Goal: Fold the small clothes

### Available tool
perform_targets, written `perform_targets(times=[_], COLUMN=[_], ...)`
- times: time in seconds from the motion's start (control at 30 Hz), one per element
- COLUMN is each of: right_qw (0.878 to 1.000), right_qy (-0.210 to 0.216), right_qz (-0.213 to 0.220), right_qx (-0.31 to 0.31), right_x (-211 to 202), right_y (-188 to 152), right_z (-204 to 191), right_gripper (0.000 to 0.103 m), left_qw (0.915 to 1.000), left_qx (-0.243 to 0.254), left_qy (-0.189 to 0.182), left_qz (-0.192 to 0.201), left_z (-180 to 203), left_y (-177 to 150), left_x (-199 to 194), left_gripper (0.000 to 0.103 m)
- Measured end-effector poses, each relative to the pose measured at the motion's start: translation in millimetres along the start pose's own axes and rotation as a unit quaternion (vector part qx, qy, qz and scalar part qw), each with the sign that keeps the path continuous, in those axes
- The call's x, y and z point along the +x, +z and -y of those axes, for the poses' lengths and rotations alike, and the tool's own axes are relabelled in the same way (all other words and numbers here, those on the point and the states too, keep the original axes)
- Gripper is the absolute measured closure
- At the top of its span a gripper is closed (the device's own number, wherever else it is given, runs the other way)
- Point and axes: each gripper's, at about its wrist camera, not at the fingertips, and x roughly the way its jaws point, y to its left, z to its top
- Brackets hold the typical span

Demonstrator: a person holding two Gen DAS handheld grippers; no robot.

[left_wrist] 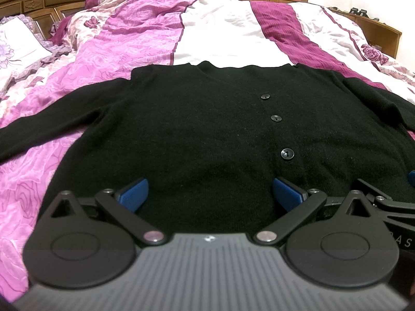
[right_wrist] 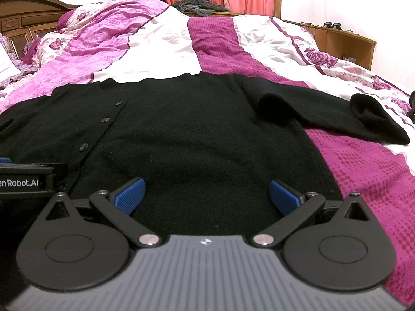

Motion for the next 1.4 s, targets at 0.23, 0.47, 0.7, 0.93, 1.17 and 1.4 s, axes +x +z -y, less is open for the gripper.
perform_targets(times=[0.23, 0.47, 0.7, 0.93, 1.17, 1.4], right_qw=[1.000, 1.000, 1.000, 1.000, 1.000, 1.000], right_qy=[0.000, 0.000, 0.000, -0.001, -0.001, 0.002], right_qz=[0.001, 0.001, 0.001, 0.001, 0.000, -0.013], right_qx=[0.000, 0.000, -0.001, 0.000, 0.000, 0.003], right_x=[0.0, 0.3, 0.1, 0.0, -0.1, -0.3], right_y=[-0.1, -0.2, -0.3, -0.3, 0.2, 8.5], right_z=[0.0, -0.1, -0.2, -0.3, -0.9, 2.9], right_gripper=[0.000, 0.000, 0.000, 0.000, 0.000, 0.000], left_qw=[1.0000, 1.0000, 1.0000, 1.0000, 0.9999, 0.9999], left_qx=[0.000, 0.001, 0.002, -0.003, -0.005, -0.004], left_qy=[0.000, 0.001, 0.001, -0.003, -0.004, -0.004], left_qz=[0.000, 0.000, 0.000, -0.006, -0.010, -0.012], left_z=[0.0, 0.2, -0.2, -2.2, -5.0, -4.3], left_y=[0.0, -0.2, -0.3, 1.2, 3.4, 4.1], left_x=[0.0, -0.1, -0.2, 0.7, 2.7, 3.4], left_gripper=[0.000, 0.000, 0.000, 0.000, 0.000, 0.000])
